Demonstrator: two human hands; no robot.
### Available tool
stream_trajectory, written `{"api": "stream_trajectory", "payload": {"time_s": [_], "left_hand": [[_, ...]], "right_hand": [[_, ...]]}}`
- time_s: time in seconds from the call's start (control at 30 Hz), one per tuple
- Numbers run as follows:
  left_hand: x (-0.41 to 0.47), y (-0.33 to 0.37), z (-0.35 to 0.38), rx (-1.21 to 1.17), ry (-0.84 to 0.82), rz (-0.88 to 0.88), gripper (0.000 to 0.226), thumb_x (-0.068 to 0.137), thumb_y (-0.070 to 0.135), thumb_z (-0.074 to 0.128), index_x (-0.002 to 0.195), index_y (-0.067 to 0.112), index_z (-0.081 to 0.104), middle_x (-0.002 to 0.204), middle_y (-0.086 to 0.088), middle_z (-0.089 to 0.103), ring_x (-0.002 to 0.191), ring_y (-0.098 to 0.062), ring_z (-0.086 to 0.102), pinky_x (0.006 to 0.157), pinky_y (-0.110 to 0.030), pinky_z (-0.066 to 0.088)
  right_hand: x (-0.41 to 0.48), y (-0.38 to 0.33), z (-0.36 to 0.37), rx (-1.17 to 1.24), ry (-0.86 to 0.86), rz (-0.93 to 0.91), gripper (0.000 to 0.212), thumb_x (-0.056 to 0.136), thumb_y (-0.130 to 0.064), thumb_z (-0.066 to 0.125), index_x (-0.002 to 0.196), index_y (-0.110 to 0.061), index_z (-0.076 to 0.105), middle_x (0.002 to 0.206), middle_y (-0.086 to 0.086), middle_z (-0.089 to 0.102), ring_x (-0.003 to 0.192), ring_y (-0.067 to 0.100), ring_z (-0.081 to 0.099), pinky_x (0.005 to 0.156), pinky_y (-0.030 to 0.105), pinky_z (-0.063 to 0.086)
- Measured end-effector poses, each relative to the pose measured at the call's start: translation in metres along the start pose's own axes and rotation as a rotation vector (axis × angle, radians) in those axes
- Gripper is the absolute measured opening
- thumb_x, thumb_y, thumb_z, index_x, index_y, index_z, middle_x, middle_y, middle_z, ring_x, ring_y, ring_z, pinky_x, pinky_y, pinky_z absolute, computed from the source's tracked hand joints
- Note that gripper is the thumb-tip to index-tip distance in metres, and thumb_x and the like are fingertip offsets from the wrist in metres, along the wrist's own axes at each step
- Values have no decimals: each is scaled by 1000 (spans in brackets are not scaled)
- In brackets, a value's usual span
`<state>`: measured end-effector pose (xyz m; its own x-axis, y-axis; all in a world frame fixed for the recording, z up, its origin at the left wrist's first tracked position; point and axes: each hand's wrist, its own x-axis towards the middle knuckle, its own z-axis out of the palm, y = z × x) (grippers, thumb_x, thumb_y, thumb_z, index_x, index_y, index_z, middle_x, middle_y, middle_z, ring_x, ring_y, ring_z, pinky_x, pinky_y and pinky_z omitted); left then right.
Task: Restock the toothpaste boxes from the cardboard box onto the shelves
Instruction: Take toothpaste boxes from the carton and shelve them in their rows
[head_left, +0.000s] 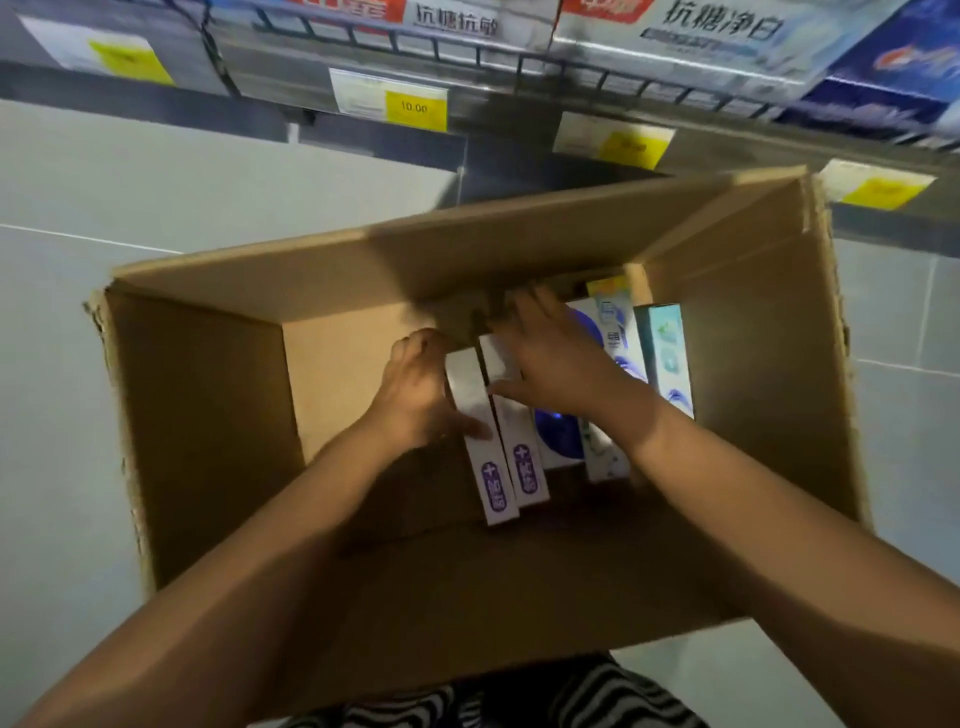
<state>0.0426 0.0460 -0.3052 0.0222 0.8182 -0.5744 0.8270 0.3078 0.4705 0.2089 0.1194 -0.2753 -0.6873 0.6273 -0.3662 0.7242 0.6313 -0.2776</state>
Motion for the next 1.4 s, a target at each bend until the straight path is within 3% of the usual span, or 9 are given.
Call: {"api": "stream_trajectory", "payload": {"time_s": [0.13, 0.3, 0.47, 0.6, 0.73, 0.97, 1.1, 1.27, 1.4], "left_hand": [[-25, 0, 11, -361, 1, -56, 93, 40, 36, 91, 116, 35, 37, 123, -1, 50, 114, -23, 52, 87, -45, 52], [-47, 2, -13, -680, 158, -146, 74, 54, 10, 89, 99, 36, 36, 110, 5, 52, 100, -14, 58, 67, -28, 57], [-60, -8, -43, -827, 296, -149, 73, 55, 5, 87, 110, 21, 41, 106, 19, 47, 100, 6, 51, 83, -13, 47], [-70, -9, -62, -972, 282, -126, 76, 48, 5, 90, 102, 38, 48, 113, 8, 54, 106, -10, 60, 85, -34, 56], [-90, 2, -86, -1026, 259, -76, 75, 52, -1, 86, 110, 29, 50, 111, 6, 57, 97, -5, 65, 73, -29, 58], [-155, 48, -158, -1180, 137, -73, 82, 40, 27, 93, 112, 38, 56, 114, -4, 65, 107, -22, 65, 76, -37, 58], [-206, 94, -216, -1387, 83, -96, 112, 36, 27, 95, 134, 17, 45, 102, -4, 73, 103, -24, 67, 77, -36, 58], [-277, 174, -314, -1443, 44, -38, 101, 38, 28, 95, 128, 15, 50, 108, -7, 71, 102, -26, 67, 76, -40, 58], [-333, 237, -407, -1432, 70, 69, 94, 41, 31, 93, 124, 12, 54, 101, -4, 74, 89, -19, 71, 67, -32, 59]], "right_hand": [[6, 2, -3, -85, 2, -109, 70, 71, -51, 69, 123, -7, 54, 139, 20, 38, 132, 36, 29, 108, 43, 22], [2, -10, 4, -102, -39, -155, 73, 66, -51, 74, 114, 1, 57, 126, 22, 52, 120, 37, 44, 103, 44, 34], [-11, -35, 13, -79, 7, -51, 69, 46, -36, 87, 97, -1, 57, 92, 21, 65, 87, 34, 62, 72, 33, 51], [0, -58, 15, -41, -4, 88, 48, 84, -13, 61, 127, -4, 41, 118, 20, 54, 109, 34, 52, 83, 36, 47], [-7, -63, -10, 335, -76, 395, 49, 85, -10, 61, 129, -5, 40, 121, 18, 50, 109, 33, 52, 86, 36, 47], [-89, -39, -121, 747, -43, 566, 57, 80, -16, 69, 132, -11, 44, 116, 5, 56, 107, 20, 54, 85, 29, 45], [-155, -53, -215, 1145, 133, 666, 49, 81, -9, 70, 126, -13, 50, 110, 2, 57, 101, 18, 58, 80, 27, 52], [-229, -80, -354, 1383, 259, 688, 26, 79, -2, 70, 96, -15, 55, 95, 6, 64, 87, 19, 63, 64, 26, 54], [-280, -103, -478, 1462, 399, 626, 27, 77, 2, 69, 95, -14, 58, 82, 0, 71, 76, 15, 67, 70, 35, 56]]}}
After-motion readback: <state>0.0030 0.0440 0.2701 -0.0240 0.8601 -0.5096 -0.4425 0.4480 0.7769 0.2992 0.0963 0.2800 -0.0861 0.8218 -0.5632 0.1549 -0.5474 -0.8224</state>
